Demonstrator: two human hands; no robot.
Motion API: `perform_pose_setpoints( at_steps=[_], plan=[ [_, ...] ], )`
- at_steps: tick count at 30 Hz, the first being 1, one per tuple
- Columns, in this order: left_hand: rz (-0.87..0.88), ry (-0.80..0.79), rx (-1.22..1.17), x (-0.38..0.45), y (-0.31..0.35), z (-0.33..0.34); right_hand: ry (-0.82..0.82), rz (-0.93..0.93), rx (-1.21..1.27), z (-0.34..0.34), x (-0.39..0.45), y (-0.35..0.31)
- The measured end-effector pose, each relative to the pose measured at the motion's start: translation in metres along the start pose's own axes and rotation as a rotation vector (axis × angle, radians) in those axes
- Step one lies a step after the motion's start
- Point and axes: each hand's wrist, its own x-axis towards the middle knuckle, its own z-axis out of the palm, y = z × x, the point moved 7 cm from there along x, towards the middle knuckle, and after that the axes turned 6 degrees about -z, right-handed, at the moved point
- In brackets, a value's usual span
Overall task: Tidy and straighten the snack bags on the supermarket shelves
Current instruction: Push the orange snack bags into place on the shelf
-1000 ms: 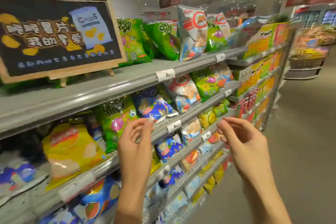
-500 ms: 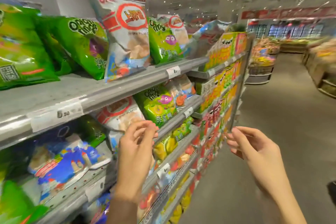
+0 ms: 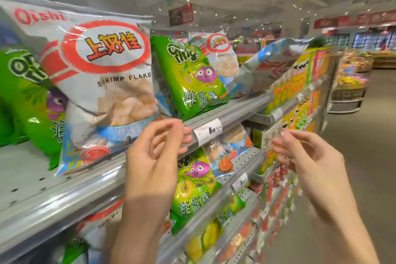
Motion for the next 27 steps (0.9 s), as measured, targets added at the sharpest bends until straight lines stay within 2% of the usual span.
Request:
perform_pose_setpoints(
  at_steps=[7,16,22,27],
  plan=[
    [0.056,0.159,0.050,0.023,-0.002,0.004,-0.175,0.000,0.091,0.052,0.066,0.035],
    [0.235,0.535,0.211,0.026,-0.007,0.044,-0.410,-0.021,0.192,0.074,0.156,0.067],
    [0.406,0.791,0.372,0.012,0.010,0.044,-0.547,-0.137,0.230,0.105,0.170,0.037],
    [0.508,1.036,0.647,-0.018,0.038,0.026,-0.675,-0.233,0.065,0.146,0.161,0.017]
  ],
)
